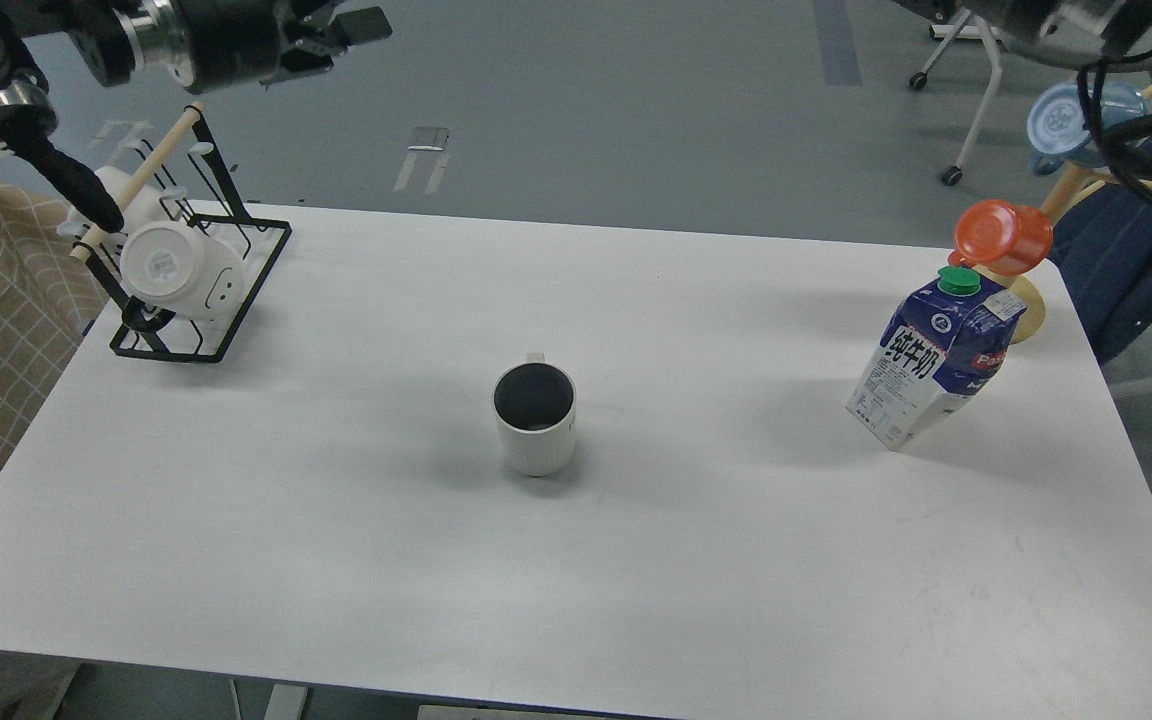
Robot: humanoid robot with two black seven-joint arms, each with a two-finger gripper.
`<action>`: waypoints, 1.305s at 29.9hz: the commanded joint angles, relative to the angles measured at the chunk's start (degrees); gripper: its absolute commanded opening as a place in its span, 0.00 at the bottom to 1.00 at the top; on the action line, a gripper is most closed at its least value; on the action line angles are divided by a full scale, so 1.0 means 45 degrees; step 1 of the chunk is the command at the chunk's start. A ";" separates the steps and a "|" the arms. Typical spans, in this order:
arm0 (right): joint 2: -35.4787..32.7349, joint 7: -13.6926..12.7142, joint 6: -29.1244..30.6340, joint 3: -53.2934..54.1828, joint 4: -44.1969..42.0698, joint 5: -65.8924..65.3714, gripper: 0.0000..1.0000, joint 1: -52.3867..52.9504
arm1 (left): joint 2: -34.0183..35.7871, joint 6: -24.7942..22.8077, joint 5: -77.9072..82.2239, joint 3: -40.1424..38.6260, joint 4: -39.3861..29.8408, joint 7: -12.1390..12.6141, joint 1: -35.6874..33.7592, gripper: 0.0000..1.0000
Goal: Place cup and milk with both arms
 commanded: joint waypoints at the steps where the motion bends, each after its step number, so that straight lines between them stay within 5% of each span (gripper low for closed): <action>1: -0.2530 -0.0001 -0.0815 -0.0080 0.2454 -0.2435 1.00 -0.0344 | -0.0050 0.0148 -0.0392 -0.0038 0.0004 -0.0038 0.0417 0.98; 5: -0.5730 -0.0001 -0.2706 -0.0061 0.5442 -0.5849 1.00 -0.1573 | -0.0147 0.0168 -0.0392 -0.0077 0.0004 -0.0038 0.0514 0.98; 11: -0.8021 -0.0001 -0.6083 -0.0236 0.7361 -0.8722 1.00 -0.3758 | -0.0614 0.0207 -0.0353 -0.0096 0.0043 -0.0019 0.0710 0.98; 19: -0.7441 -0.0001 -1.2120 -0.1194 0.6369 -1.1775 1.00 -0.7626 | -0.1241 0.0968 -0.0412 -0.0407 0.0336 -0.0038 0.1002 0.98; 33: -0.2813 -0.0001 -1.2353 -0.0979 0.1839 -1.2128 1.00 -0.9427 | -0.2452 0.1027 -0.1194 -0.3454 0.0395 -0.0234 0.3092 0.98; 39: -0.1931 -0.0001 -1.2353 -0.0629 0.1582 -1.2128 1.00 -0.9447 | -0.2452 0.0989 -0.1213 -0.3534 0.0375 -0.0234 0.3171 0.98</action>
